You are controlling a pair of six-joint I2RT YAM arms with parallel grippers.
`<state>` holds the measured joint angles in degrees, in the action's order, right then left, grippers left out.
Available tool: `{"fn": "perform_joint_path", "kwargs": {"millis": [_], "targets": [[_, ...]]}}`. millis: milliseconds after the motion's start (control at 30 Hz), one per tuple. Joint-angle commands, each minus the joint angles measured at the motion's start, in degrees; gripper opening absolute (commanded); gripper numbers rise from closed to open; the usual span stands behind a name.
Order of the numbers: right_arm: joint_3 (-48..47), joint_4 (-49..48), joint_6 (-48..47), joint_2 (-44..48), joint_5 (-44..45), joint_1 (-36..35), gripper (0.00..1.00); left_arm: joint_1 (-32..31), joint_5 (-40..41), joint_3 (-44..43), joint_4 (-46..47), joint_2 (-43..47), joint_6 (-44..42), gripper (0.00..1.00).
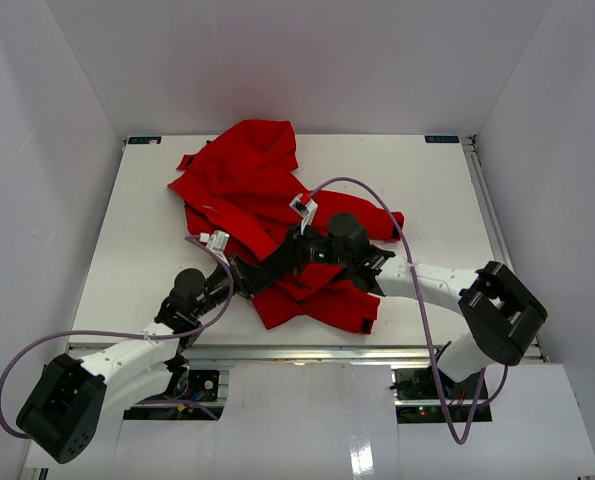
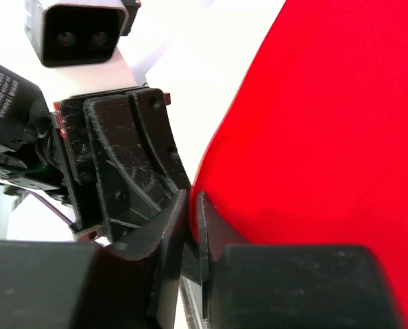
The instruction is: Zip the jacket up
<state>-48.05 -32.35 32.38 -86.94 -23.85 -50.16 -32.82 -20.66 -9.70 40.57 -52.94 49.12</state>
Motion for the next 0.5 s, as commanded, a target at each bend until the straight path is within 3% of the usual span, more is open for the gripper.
{"fn": "perform_joint_path", "kwargs": {"millis": [0, 133, 467], "targets": [[0.91, 1.77, -3.6, 2.24, 3.36, 0.31, 0.29, -0.4, -0.35, 0.12, 0.78, 6.01, -2.29, 0.17], [5.02, 2.11, -4.24, 6.72, 3.64, 0.91, 0.33, -0.32, -0.19, 1.64, 1.64, 8.65, -4.24, 0.26], [13.77, 2.3, -7.18, 14.49, 0.2, 1.29, 0.38, -0.32, -0.92, 3.05, 4.74, 10.54, -5.32, 0.23]]}}
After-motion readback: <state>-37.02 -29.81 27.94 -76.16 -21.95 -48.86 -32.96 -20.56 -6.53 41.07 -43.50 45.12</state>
